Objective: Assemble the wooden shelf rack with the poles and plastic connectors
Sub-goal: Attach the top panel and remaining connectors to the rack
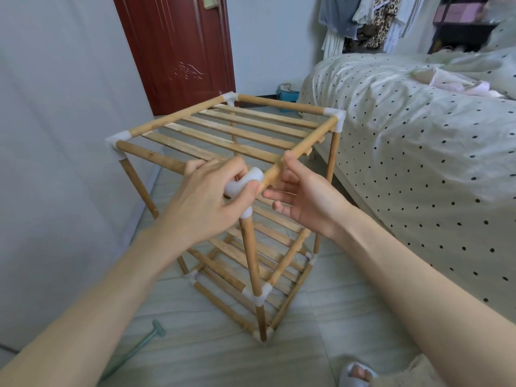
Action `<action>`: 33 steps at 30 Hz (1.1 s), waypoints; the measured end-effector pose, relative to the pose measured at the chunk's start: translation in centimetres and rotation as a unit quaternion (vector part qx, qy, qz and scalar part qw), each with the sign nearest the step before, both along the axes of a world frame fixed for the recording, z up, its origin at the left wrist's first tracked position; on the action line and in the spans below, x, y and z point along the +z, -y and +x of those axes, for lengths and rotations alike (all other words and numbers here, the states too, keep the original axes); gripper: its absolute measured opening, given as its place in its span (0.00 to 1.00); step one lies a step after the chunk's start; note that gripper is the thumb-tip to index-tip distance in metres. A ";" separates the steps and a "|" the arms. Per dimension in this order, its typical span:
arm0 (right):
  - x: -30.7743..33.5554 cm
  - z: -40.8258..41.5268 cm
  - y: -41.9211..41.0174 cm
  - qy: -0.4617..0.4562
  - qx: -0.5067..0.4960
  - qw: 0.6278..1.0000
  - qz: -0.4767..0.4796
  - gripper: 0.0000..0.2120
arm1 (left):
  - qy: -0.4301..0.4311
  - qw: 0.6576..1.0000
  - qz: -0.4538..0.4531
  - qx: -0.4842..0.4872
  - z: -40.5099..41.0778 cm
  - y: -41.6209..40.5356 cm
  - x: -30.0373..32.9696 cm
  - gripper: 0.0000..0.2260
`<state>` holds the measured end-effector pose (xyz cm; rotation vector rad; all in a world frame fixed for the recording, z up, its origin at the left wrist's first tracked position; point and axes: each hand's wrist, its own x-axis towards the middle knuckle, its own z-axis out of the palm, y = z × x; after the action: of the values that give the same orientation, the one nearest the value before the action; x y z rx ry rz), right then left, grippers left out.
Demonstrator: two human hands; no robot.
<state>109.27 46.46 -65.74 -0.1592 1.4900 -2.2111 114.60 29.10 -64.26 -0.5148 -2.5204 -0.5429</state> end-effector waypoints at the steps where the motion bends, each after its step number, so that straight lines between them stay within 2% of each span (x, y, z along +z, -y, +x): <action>1: 0.1 0.0 0.7 0.006 -0.005 1.000 -0.002 0.15 | 0.001 1.000 -0.001 0.002 0.0 0.2 0.0 0.16; 10: 0.7 0.0 3.0 0.026 -0.090 0.995 -0.033 0.12 | -0.027 0.999 -0.001 0.020 0.7 1.0 -0.2 0.14; 15: 1.1 0.1 3.1 0.043 -0.110 0.991 -0.060 0.09 | -0.036 0.998 -0.041 0.031 0.6 0.4 -0.1 0.15; 21: 1.1 -0.1 3.2 0.052 -0.131 0.988 -0.062 0.09 | -0.032 0.996 -0.075 0.045 0.4 0.2 0.2 0.12; 25: 1.9 -0.8 2.9 0.043 -0.142 0.984 -0.096 0.12 | -0.029 0.992 -0.111 0.043 0.5 0.2 -0.6 0.12; 29: 1.5 -0.7 2.8 0.041 -0.119 0.989 -0.079 0.10 | -0.030 0.994 -0.101 0.034 0.3 0.1 -1.0 0.10; 33: 1.1 -0.5 2.5 0.034 -0.104 0.990 -0.084 0.10 | -0.040 0.994 -0.091 0.040 0.2 0.0 -1.4 0.13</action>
<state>108.76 43.93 -64.68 0.0202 1.3354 -2.4817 114.79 29.10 -65.66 -0.4894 -2.5146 -0.2597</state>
